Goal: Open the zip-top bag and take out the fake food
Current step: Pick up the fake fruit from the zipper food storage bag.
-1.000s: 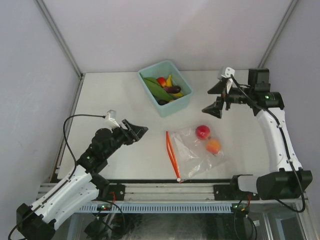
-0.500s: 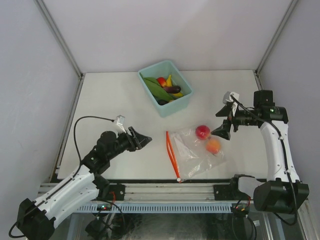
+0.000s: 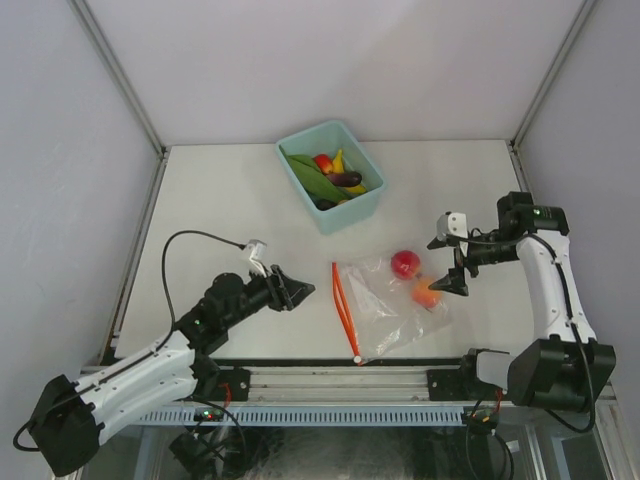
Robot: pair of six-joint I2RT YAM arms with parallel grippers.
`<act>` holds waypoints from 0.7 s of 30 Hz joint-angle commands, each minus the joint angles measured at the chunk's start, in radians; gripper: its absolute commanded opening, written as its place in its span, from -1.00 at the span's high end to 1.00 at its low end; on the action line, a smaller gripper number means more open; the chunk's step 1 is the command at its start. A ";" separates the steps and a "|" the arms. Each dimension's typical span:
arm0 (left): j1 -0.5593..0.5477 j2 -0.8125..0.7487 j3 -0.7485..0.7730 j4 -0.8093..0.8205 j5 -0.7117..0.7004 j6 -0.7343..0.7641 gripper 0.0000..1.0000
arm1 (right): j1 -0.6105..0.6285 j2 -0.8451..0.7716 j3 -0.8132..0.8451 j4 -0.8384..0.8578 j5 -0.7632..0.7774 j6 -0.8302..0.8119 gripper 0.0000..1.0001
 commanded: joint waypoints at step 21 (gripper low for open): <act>-0.078 -0.052 -0.053 0.226 -0.134 0.245 -0.15 | 0.045 0.115 -0.045 -0.004 0.235 -0.324 -0.75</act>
